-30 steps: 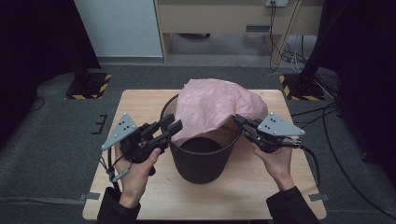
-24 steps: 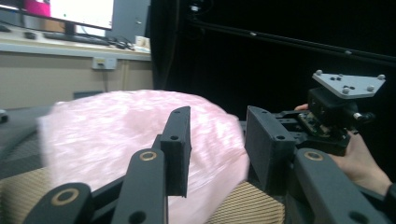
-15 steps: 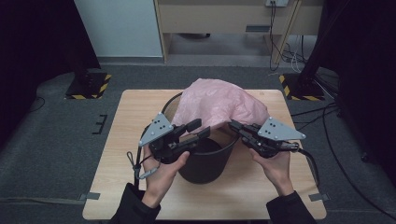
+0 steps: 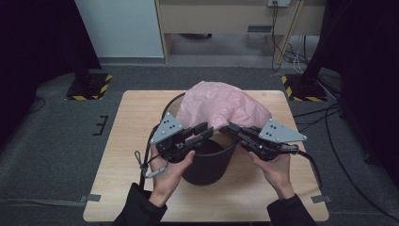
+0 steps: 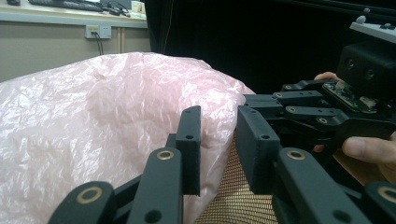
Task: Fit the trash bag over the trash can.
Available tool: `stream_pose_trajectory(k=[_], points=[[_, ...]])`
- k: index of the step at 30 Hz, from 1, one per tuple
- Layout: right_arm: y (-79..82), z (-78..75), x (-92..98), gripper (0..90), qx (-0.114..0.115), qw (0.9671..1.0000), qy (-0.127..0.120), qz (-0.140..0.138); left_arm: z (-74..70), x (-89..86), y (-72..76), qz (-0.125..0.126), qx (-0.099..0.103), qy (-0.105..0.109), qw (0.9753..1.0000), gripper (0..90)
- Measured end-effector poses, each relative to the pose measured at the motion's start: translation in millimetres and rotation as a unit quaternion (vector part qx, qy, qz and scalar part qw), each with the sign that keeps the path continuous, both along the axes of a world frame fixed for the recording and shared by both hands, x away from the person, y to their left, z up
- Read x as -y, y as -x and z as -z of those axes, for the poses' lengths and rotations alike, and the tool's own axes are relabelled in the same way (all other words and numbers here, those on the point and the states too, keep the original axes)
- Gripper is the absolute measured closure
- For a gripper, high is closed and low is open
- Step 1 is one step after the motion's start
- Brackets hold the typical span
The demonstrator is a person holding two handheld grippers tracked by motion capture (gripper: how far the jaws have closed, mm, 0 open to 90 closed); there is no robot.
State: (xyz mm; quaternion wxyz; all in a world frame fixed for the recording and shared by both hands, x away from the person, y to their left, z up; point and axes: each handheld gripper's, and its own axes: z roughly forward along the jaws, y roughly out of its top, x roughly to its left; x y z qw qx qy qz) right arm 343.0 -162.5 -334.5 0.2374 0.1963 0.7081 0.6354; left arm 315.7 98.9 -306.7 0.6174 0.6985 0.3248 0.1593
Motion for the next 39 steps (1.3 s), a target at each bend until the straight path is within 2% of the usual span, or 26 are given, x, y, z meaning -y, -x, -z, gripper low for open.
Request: stream_pose_trajectory(k=[7,11,19,24,29,31,32,34,37,39], points=[[1.1,-5.8,-6.6,90.0,0.003,0.9999,-0.004,-0.01,0.4,1.2,0.5,0.003,0.002,0.001,1.0,65.1],[2.8,-7.1,-8.5,90.0,0.003,0.9998,-0.008,-0.017,0.4,1.2,0.1,0.004,0.003,-0.007,1.0,66.1],[5.6,-12.6,-13.3,90.0,0.006,0.9994,-0.013,-0.031,1.0,2.1,0.0,0.006,0.007,-0.02,0.9998,79.5],[4.7,-10.9,-16.2,90.0,0.005,0.9993,-0.014,-0.034,1.2,2.4,-0.4,0.001,0.008,-0.027,0.9996,89.1],[5.2,-10.6,-16.4,89.8,0.002,0.9993,-0.014,-0.034,1.1,3.0,0.5,-0.004,0.014,-0.031,0.9994,90.0],[5.5,-11.0,-15.4,84.8,-0.001,0.999,-0.019,-0.039,1.1,1.6,0.5,-0.008,0.013,-0.029,0.9995,90.0],[6.3,-11.5,-14.3,78.0,-0.008,0.9987,-0.023,-0.045,1.0,0.3,0.2,-0.01,0.011,-0.027,0.9995,90.0],[9.1,-13.6,-10.5,70.5,0.003,0.9986,-0.028,-0.044,1.1,-3.7,0.1,-0.013,0.008,-0.025,0.9996,90.0],[11.7,-19.6,0.6,60.1,0.011,0.998,-0.054,-0.033,1.7,-9.2,0.2,-0.017,0.005,-0.018,0.9997,90.0],[10.4,-21.4,7.5,53.5,0.013,0.9978,-0.063,-0.014,1.9,-12.8,0.7,-0.019,0.002,-0.014,0.9997,90.0]])
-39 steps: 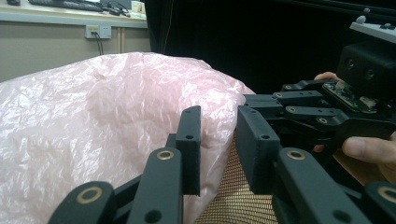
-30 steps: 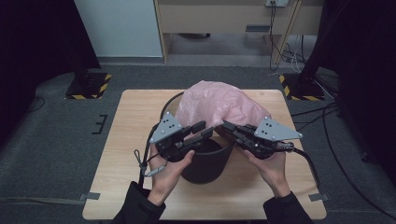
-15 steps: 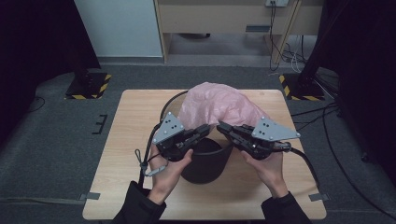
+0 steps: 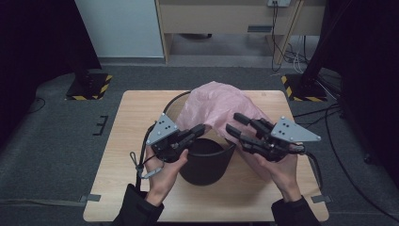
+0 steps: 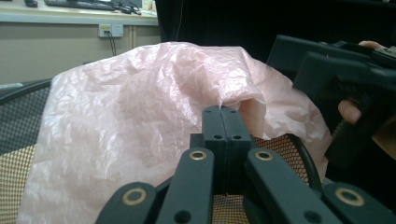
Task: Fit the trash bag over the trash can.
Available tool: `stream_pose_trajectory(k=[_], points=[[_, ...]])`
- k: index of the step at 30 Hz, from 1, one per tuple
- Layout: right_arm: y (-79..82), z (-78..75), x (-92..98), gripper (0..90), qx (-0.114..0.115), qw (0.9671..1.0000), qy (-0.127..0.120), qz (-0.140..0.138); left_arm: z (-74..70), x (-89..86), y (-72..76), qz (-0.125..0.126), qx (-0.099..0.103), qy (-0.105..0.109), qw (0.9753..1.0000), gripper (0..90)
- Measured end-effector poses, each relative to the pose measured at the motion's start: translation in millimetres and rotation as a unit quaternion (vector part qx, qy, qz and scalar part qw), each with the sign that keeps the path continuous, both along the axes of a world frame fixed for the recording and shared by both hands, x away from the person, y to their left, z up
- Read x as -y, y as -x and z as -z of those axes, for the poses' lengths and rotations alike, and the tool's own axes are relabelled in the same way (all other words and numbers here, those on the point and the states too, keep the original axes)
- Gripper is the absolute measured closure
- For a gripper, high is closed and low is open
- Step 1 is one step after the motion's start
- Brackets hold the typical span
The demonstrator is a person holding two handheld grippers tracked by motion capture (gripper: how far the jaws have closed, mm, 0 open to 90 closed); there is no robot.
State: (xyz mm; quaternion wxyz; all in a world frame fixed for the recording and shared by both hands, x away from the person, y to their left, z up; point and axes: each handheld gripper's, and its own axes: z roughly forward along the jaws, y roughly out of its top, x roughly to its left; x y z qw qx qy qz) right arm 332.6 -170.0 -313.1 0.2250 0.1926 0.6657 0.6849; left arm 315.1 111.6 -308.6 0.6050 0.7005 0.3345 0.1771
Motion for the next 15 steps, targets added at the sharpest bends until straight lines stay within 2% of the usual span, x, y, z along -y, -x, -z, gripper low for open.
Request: stream_pose_trajectory(k=[2,3,6,7,12,15], points=[[-4.0,-0.2,10.5,46.6,-0.009,0.9993,-0.011,0.034,0.2,-3.6,0.5,-0.004,-0.002,0.001,1.0,90.0],[-7.3,1.1,16.7,43.4,-0.02,0.9979,-0.017,0.059,0.4,-5.1,0.7,-0.005,-0.003,0.001,1.0,90.0],[-14.1,8.8,26.4,40.1,-0.037,0.9945,-0.015,0.097,2.9,-10.4,0.1,-0.01,-0.011,0.004,0.9999,90.0],[-17.0,11.9,27.8,39.8,-0.045,0.9937,-0.014,0.102,3.6,-11.9,0.9,-0.015,-0.019,0.003,0.9997,90.0],[-30.7,27.2,29.4,37.2,-0.077,0.9891,-0.007,0.125,6.9,-15.9,2.2,-0.019,-0.024,0.002,0.9995,90.0],[-34.8,33.5,27.4,42.1,-0.106,0.9876,-0.016,0.115,9.2,-17.5,2.0,-0.019,-0.027,0.004,0.9994,90.0]])
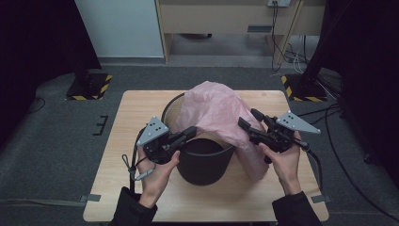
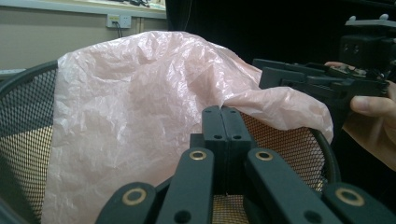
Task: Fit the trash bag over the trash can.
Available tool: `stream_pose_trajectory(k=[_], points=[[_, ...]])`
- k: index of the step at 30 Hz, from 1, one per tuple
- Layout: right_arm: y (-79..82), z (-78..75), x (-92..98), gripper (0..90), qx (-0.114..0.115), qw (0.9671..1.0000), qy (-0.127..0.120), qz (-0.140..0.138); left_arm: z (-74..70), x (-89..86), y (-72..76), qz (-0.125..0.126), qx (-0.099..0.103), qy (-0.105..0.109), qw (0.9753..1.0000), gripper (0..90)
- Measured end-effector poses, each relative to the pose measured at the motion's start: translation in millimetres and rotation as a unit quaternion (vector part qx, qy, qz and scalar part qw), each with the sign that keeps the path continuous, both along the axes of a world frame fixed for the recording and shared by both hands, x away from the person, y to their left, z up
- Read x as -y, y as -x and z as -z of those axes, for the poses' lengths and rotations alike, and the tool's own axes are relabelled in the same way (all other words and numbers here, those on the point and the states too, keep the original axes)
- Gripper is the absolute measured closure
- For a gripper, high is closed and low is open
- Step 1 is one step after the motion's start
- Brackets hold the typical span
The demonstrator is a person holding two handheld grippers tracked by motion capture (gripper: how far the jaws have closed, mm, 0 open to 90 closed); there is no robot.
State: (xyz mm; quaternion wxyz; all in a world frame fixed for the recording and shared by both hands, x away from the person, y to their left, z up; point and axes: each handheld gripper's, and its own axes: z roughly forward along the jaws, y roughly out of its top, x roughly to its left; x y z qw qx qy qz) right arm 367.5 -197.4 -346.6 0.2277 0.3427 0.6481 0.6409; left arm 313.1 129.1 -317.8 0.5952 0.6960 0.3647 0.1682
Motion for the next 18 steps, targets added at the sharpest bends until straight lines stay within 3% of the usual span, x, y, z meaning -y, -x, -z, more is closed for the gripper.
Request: stream_pose_trajectory(k=[3,7,8,12,18], points=[[-1.9,2.0,-0.9,54.2,-0.018,0.9995,-0.021,-0.017,3.0,-1.1,-0.6,0.003,-0.003,0.006,1.0,90.0],[-1.3,-0.8,-0.3,73.8,-0.012,0.9997,-0.016,-0.013,6.2,-1.4,-2.5,0.016,-0.008,0.018,0.9997,90.0],[-1.2,-2.2,0.7,80.9,-0.011,0.9994,-0.025,-0.02,7.0,-1.0,-2.9,0.021,-0.007,0.022,0.9995,90.0],[-1.5,-8.9,-0.4,87.6,0.003,0.9996,-0.015,-0.022,6.7,-2.2,-1.0,0.025,0.0,0.025,0.9994,85.7],[-4.3,-19.9,-4.1,88.8,0.024,0.9992,-0.008,-0.03,2.5,-13.2,5.2,0.026,0.015,0.046,0.9985,72.6]])
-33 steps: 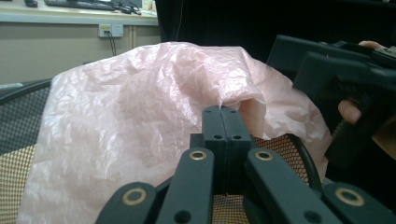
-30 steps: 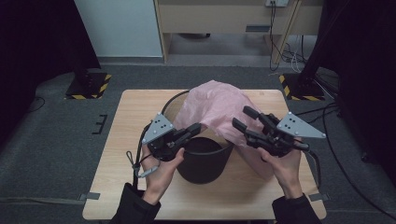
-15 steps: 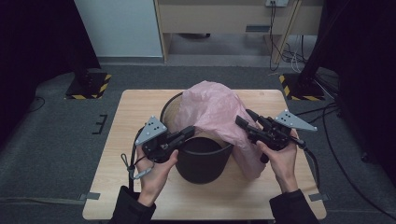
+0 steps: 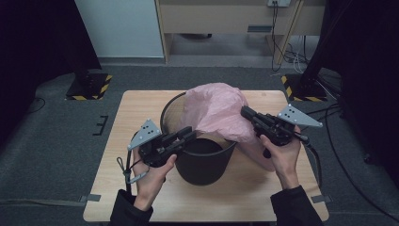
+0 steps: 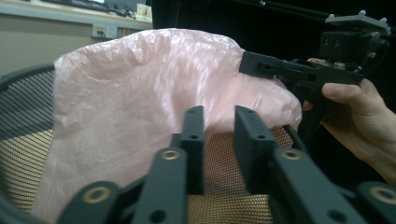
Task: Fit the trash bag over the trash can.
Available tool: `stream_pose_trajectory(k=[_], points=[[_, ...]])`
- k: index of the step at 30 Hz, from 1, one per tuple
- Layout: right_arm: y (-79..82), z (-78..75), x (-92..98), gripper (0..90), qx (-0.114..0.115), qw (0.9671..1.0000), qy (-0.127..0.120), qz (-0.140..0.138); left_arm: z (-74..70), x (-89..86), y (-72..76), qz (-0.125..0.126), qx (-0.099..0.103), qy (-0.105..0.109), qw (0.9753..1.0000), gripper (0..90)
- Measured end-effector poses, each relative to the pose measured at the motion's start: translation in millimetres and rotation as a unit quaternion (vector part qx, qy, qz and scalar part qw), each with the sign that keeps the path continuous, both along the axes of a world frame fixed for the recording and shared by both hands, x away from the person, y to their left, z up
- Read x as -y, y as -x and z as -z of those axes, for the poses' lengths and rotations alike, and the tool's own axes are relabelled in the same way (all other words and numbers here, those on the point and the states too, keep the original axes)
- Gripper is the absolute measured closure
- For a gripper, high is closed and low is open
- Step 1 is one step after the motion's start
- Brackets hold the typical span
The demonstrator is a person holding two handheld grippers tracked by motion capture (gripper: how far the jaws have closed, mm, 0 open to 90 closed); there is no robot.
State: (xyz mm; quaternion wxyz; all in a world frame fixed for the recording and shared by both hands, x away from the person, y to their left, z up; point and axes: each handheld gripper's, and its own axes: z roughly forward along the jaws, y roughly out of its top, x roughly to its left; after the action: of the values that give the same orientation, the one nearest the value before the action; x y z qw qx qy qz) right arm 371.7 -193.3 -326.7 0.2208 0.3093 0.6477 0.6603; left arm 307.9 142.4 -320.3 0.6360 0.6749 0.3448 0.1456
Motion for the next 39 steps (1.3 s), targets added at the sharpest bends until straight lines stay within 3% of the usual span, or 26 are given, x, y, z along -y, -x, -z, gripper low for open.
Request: stream_pose_trajectory(k=[4,11,20,27,33,39], points=[[-0.9,-8.3,-8.7,88.9,0.012,0.9995,0.026,-0.014,-3.3,-8.6,2.6,-0.012,0.013,0.007,0.9998,65.6],[1.4,-20.9,-31.6,89.0,0.022,0.9977,0.047,-0.043,-4.7,-7.7,0.8,-0.017,0.01,0.001,0.9998,61.4],[15.9,-23.4,-58.6,89.1,0.033,0.9923,0.074,-0.094,-14.3,-3.1,-0.4,-0.028,0.013,0.003,0.9995,53.0],[22.4,-20.4,-64.8,89.1,0.032,0.99,0.065,-0.12,-16.4,9.9,-5.8,-0.019,0.005,-0.008,0.9998,45.5],[26.4,-22.4,-64.6,89.2,0.033,0.9882,0.046,-0.142,-16.9,20.2,-9.0,-0.007,0.008,-0.025,0.9996,47.4],[29.6,-27.6,-69.5,89.1,0.04,0.9865,0.064,-0.145,-15.8,25.1,-10.9,0.01,0.012,-0.036,0.9992,59.9]])
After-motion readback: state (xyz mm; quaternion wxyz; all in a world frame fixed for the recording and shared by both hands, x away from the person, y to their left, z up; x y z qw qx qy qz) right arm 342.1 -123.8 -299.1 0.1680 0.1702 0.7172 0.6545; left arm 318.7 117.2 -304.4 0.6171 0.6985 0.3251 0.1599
